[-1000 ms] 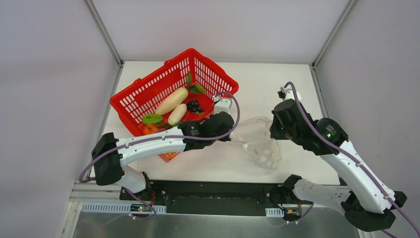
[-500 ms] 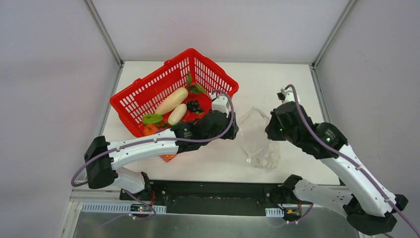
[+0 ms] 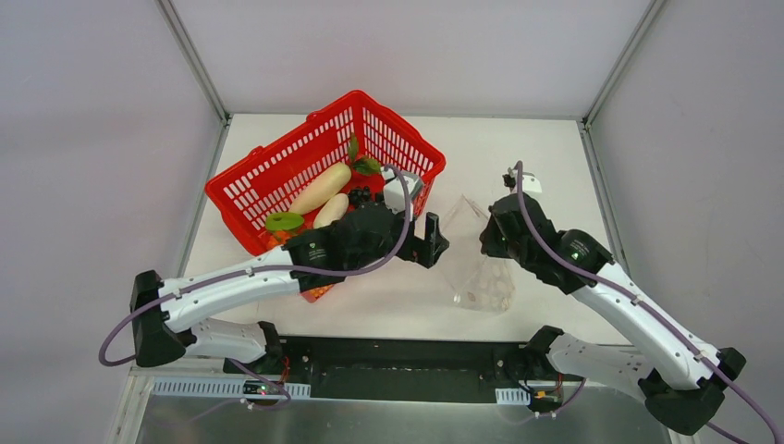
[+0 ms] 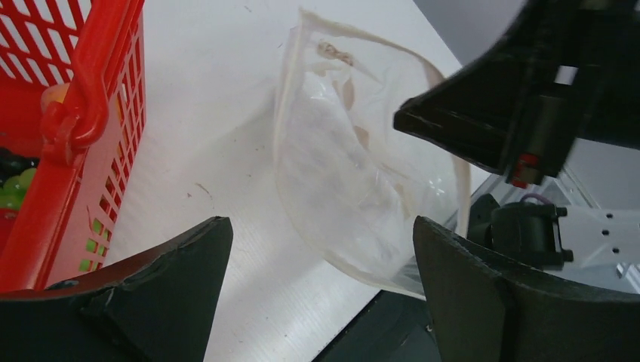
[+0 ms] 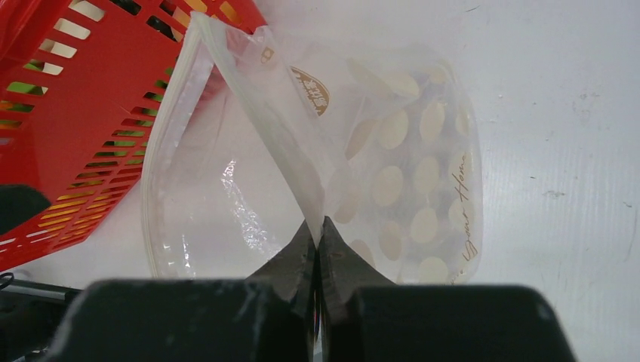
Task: Place the food in the zip-top bag and seal the zipper
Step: Open the zipper of the food storage bag at the center of the board, then pick up the fake vegetable from the bin.
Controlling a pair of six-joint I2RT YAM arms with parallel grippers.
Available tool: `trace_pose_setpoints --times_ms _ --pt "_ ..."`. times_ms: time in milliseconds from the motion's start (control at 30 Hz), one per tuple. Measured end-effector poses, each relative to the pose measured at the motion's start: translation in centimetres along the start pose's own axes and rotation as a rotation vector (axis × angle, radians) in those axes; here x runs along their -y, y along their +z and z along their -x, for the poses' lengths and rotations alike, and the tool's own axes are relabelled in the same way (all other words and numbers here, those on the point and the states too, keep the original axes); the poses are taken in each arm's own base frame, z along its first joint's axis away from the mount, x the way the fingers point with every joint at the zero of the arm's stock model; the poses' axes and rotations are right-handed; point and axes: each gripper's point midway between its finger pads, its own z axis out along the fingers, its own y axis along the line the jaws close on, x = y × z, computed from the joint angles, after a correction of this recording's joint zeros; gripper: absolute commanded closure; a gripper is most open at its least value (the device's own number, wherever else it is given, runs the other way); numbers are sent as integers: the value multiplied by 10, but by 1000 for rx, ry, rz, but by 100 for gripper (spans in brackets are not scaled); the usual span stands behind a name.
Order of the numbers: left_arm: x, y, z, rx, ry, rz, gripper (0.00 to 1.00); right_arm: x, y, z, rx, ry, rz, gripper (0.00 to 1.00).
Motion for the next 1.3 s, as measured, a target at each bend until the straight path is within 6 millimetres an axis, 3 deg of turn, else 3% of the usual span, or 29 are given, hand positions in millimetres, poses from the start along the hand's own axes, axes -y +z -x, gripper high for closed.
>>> trace_pose_setpoints --times_ms 133,267,500,667,900,1167,1300 --pt "4 -19 14 18 62 -41 1 -4 7 -6 -4 23 19 98" --pt "-13 -41 31 50 124 -3 1 -9 7 -7 -7 40 44 98" --pt "-102 -84 65 103 133 256 1 -20 3 -9 -22 61 110 98" --pt "-160 -113 69 81 141 427 1 -24 2 -13 -38 67 136 98" --pt "-237 -126 33 -143 66 570 1 -27 1 -15 -52 66 158 97" --pt "-270 -105 -37 -524 -46 558 5 -27 -4 -14 -41 66 171 97" --pt "-277 -103 -59 -621 -77 570 5 -27 -4 -13 -38 65 173 96"
